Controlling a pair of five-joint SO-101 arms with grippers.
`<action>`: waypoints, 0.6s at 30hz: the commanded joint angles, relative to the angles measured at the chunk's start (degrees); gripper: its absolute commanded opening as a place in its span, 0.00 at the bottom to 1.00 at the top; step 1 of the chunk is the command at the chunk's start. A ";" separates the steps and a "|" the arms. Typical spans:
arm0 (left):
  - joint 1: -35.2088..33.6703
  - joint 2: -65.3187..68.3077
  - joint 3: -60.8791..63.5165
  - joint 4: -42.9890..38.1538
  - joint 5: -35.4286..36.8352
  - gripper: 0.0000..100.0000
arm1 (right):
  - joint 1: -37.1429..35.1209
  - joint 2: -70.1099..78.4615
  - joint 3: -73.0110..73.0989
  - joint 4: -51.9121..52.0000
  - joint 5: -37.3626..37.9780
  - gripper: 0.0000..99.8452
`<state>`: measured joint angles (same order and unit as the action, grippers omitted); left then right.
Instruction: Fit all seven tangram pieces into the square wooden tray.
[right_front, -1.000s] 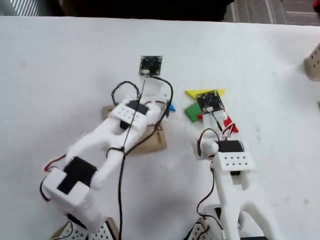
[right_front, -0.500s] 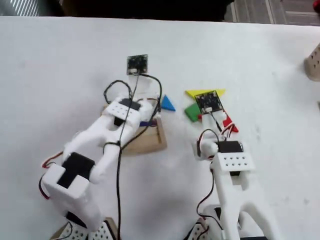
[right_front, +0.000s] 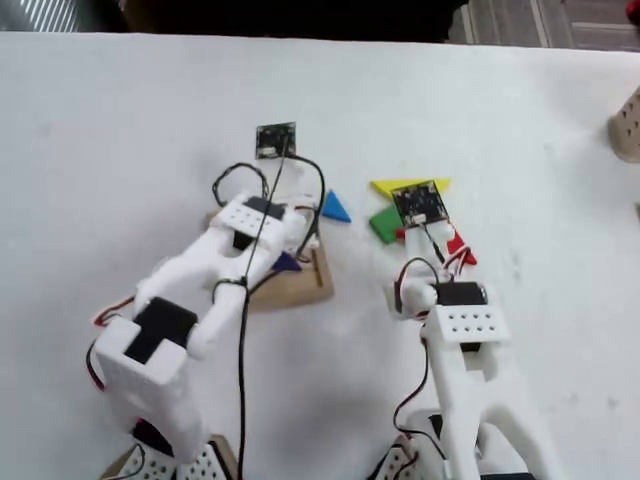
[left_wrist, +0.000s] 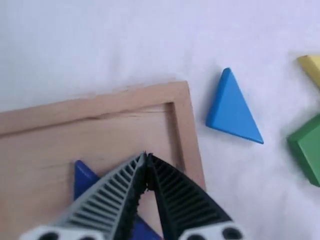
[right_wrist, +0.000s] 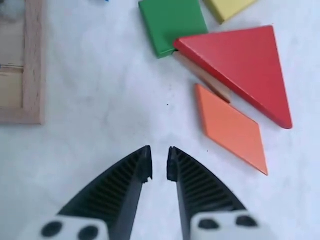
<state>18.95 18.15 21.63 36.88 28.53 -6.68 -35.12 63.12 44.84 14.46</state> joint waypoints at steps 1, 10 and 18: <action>1.01 -1.10 -1.85 9.23 -0.18 0.02 | -0.13 -1.89 0.00 -1.98 0.62 0.06; 0.13 -13.14 6.95 13.89 -17.85 0.02 | -0.13 -1.80 0.00 -2.07 0.62 0.06; -4.18 -17.98 13.89 13.80 -17.85 0.02 | -0.13 -1.80 0.00 -2.15 0.62 0.06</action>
<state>17.80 4.35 35.08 50.33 11.38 -6.68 -35.12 63.38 43.78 14.46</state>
